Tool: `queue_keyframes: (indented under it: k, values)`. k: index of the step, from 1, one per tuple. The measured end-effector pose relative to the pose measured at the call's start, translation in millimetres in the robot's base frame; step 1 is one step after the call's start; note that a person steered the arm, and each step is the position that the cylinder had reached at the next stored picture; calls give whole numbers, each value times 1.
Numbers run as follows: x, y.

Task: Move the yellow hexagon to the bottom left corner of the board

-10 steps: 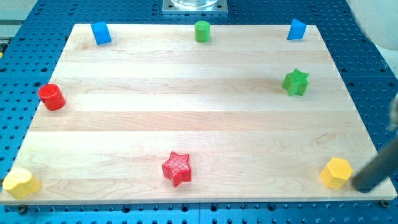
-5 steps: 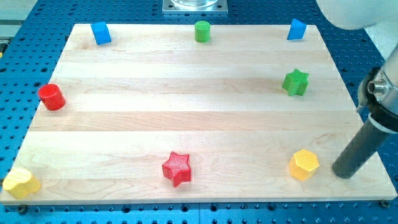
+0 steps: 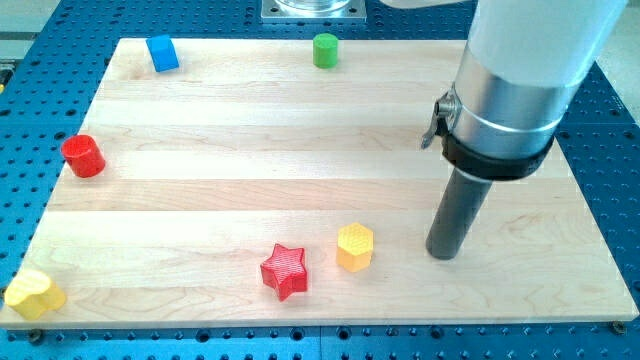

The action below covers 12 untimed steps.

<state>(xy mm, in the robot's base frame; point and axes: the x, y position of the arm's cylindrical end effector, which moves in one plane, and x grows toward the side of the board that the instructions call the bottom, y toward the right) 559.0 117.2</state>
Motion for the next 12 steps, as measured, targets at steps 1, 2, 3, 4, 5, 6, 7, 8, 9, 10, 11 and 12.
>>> queue_keyframes:
  k: [1, 2, 3, 4, 5, 6, 7, 8, 9, 10, 11, 12]
  values:
    - [-6, -77]
    - [-26, -140]
    - [-28, -133]
    - [-6, -95]
    - [0, -156]
    - [-11, -221]
    - [-17, -272]
    - [-37, -262]
    - [-57, -262]
    - [-63, -277]
    - [-63, -338]
    - [-63, -358]
